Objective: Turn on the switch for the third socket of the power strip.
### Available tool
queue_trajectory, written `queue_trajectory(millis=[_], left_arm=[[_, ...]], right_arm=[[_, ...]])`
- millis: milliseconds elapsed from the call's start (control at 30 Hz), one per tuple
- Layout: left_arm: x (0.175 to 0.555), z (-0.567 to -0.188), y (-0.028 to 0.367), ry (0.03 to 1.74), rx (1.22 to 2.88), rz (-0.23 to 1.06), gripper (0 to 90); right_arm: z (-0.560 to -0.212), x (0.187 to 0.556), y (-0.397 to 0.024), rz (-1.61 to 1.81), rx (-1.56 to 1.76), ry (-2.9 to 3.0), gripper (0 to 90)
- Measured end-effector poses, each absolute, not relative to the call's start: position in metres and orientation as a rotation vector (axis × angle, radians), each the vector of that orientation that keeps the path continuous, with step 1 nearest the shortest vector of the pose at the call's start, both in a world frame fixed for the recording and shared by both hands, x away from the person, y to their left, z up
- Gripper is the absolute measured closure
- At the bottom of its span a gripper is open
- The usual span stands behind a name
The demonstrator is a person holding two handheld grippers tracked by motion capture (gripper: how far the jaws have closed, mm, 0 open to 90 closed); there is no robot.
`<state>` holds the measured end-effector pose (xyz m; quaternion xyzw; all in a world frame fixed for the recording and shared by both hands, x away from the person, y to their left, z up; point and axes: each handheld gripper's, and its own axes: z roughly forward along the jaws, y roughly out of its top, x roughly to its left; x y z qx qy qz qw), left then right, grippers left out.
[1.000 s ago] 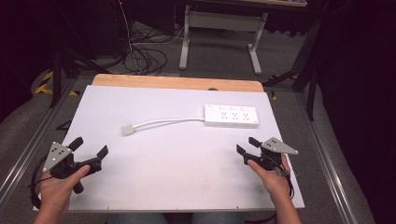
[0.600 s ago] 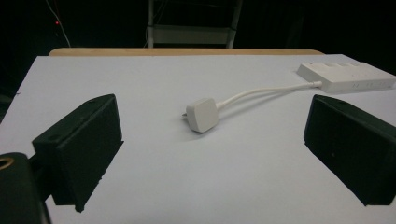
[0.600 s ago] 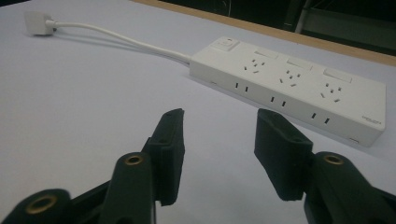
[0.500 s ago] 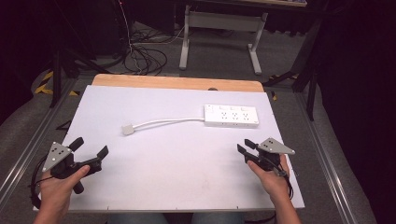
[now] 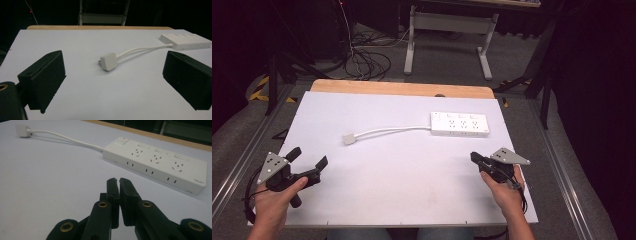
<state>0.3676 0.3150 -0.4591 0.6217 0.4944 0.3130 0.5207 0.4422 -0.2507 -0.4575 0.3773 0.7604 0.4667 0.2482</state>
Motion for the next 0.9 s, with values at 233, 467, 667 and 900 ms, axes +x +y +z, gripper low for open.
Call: queue_trajectory(millis=[233, 467, 667, 900], left_arm=[[0.368, -0.459, 0.315, 1.184, 1.496, 0.744, 4.9], [0.368, -0.460, 0.314, 1.188, 1.499, 0.747, 4.9], [0.368, -0.460, 0.314, 1.186, 1.503, 0.749, 5.0], [0.368, -0.460, 0.314, 1.185, 1.505, 0.748, 4.9]], right_arm=[[-0.456, 0.442, -0.250, 1.245, 1.020, 2.087, 90.0], [-0.453, 0.445, -0.251, 1.252, 1.050, 2.083, 90.0], [-0.452, 0.448, -0.250, 1.249, 1.059, 2.082, 90.0], [-0.449, 0.455, -0.247, 1.239, 1.073, 2.077, 90.0]])
